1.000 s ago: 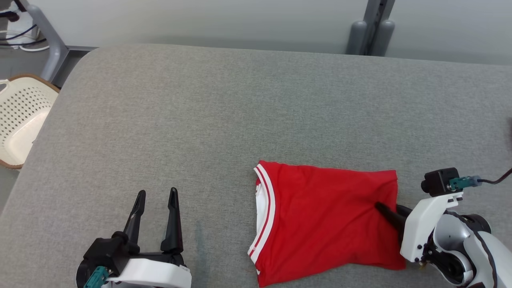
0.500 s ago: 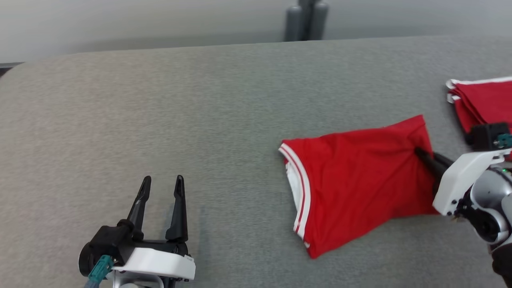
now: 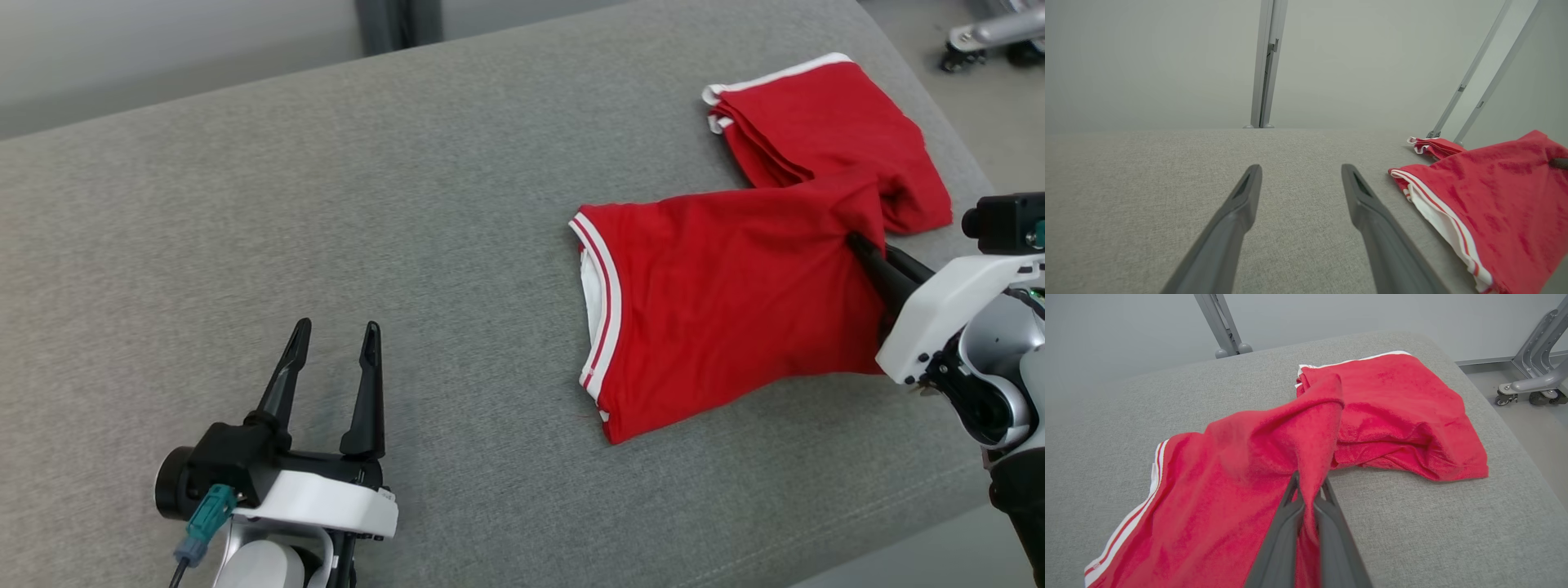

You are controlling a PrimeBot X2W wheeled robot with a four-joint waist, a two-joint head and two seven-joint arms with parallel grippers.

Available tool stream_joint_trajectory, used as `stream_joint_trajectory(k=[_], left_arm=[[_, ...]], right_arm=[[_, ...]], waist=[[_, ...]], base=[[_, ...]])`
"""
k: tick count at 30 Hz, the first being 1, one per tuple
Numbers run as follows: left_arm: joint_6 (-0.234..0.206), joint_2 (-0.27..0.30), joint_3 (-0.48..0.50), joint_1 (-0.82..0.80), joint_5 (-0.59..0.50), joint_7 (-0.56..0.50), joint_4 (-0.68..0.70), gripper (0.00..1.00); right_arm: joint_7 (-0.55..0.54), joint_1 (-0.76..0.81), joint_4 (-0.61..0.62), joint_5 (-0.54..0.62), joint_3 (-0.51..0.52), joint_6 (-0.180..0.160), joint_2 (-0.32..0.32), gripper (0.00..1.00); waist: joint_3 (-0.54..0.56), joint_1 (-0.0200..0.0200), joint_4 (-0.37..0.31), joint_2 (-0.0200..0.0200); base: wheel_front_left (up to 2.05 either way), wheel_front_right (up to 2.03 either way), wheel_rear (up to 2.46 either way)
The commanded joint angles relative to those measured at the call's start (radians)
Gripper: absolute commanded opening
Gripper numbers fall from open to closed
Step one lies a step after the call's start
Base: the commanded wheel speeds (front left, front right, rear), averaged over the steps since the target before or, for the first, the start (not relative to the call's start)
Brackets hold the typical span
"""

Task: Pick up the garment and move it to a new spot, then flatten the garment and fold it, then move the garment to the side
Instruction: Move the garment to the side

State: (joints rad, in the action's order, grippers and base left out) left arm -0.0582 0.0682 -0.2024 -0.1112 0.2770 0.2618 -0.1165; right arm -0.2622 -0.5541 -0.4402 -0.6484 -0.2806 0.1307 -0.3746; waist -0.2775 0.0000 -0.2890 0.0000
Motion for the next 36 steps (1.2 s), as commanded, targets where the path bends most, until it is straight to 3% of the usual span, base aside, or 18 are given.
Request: stream_joint_trajectory(k=[1, 19, 30, 36], left_arm=[[0.002, 0.006, -0.001, -0.018, -0.007, 0.004, -0.006, 1.0], [-0.004, -0.005, -0.024, -0.006, 0.026, 0.004, -0.034, 1.0], [-0.009, -0.01, -0.022, 0.009, 0.02, 0.004, -0.011, 1.0], [-0.006, -0.01, -0.02, 0.006, 0.01, 0.004, -0.008, 1.0]], right_arm=[[0.011, -0.021, -0.005, 0.008, -0.003, 0.0, 0.004, 0.0], [-0.062, -0.337, -0.167, 0.097, 0.001, 0.0, 0.02, 0.0], [-0.111, -0.434, -0.284, 0.193, 0.014, 0.0, -0.098, 0.0], [-0.075, -0.432, -0.301, 0.267, -0.024, 0.0, -0.181, 0.0]], waist=[[-0.02, 0.0, -0.028, 0.0], [0.025, 0.0, 0.081, 0.0], [0.006, 0.0, 0.126, 0.0], [-0.024, 0.0, 0.145, 0.0]], base=[[0.0, 0.0, 0.0], [0.0, 0.0, 0.0], [0.0, 0.0, 0.0], [0.0, 0.0, 0.0]])
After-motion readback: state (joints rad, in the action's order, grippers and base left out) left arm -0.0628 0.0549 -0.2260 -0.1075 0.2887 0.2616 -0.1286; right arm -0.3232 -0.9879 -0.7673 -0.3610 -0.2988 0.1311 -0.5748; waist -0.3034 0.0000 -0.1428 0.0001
